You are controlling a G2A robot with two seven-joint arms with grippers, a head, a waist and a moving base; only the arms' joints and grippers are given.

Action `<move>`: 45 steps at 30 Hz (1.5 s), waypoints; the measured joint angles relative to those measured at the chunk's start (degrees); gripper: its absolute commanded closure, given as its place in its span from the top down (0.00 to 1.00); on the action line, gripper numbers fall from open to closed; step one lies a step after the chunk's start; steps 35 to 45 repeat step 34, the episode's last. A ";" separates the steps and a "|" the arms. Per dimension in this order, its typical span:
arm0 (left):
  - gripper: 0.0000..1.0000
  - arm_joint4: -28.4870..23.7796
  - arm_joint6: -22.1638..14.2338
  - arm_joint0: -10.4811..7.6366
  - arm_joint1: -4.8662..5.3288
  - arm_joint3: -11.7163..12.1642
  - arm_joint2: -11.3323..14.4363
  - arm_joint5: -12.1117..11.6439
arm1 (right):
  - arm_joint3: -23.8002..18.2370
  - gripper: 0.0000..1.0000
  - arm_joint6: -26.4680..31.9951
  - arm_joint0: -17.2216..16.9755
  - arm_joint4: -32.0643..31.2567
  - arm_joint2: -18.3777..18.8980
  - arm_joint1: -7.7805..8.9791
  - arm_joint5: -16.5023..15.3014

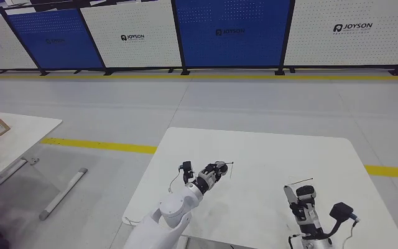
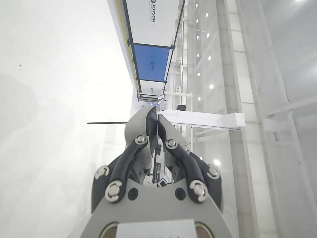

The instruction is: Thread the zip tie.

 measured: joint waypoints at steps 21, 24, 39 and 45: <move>0.00 -11.49 11.55 -3.25 -1.27 5.19 -2.95 3.43 | -1.09 1.00 4.20 -4.71 22.39 11.21 0.98 4.11; 0.00 -11.49 11.55 -3.25 -1.27 5.19 -2.95 3.44 | -1.09 1.00 4.20 -4.71 22.39 11.21 0.98 4.16; 0.00 -11.49 11.56 -3.25 -1.27 5.19 -2.95 3.43 | -1.09 1.00 4.20 -4.71 22.40 11.21 0.98 4.18; 0.00 -11.49 11.56 -3.25 -1.27 5.19 -2.95 3.43 | -1.09 1.00 4.20 -4.71 22.40 11.21 0.98 4.18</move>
